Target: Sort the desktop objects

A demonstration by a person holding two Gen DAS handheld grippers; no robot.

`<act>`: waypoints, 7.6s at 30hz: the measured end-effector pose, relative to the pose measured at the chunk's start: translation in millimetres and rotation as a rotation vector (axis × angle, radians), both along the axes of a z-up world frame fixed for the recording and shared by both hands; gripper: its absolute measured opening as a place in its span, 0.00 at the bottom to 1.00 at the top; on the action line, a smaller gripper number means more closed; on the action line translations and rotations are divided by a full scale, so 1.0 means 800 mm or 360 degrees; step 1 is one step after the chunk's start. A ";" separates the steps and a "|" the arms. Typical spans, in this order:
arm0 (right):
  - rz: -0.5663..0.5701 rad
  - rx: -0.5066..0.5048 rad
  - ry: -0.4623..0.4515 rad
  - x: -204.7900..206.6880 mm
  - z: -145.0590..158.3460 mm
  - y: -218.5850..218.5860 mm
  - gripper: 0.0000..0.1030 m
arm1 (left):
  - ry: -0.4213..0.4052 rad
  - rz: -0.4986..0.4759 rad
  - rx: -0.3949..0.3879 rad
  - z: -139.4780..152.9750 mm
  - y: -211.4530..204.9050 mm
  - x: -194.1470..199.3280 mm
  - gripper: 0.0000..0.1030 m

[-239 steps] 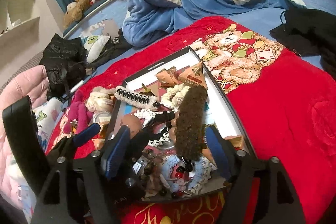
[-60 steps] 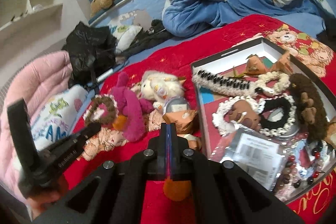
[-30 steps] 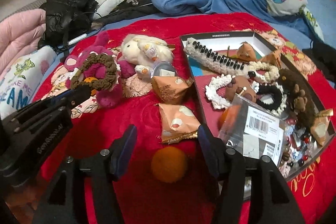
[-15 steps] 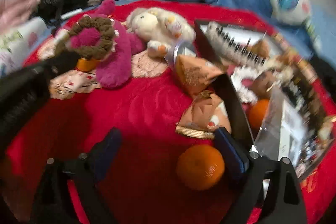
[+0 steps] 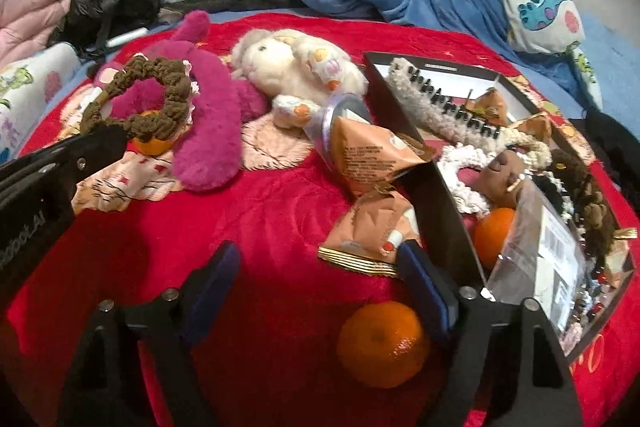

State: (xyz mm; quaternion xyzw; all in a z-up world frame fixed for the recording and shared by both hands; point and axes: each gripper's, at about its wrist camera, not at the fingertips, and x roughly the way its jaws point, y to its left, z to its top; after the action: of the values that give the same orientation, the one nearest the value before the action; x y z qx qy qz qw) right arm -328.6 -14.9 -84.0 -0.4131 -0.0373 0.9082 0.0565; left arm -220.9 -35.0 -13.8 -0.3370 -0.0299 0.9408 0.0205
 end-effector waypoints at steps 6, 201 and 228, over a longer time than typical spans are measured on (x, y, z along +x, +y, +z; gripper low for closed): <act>-0.0150 0.0143 -0.0018 -0.002 -0.002 -0.004 0.83 | 0.0000 0.0015 -0.0003 0.001 -0.004 0.001 0.08; 0.0076 -0.0534 -0.0034 -0.097 0.053 0.279 1.00 | 0.0007 -0.0318 -0.0128 0.012 0.250 -0.074 1.00; 0.0179 -0.0376 0.0387 -0.023 0.192 0.239 1.00 | 0.0179 0.0154 0.0009 0.143 0.061 0.008 1.00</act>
State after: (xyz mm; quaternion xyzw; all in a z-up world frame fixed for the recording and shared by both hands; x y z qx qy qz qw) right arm -346.8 176.4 69.4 -0.3012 0.0538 0.9512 -0.0392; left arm -214.3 13.8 100.2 -0.2816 -0.0475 0.9581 -0.0225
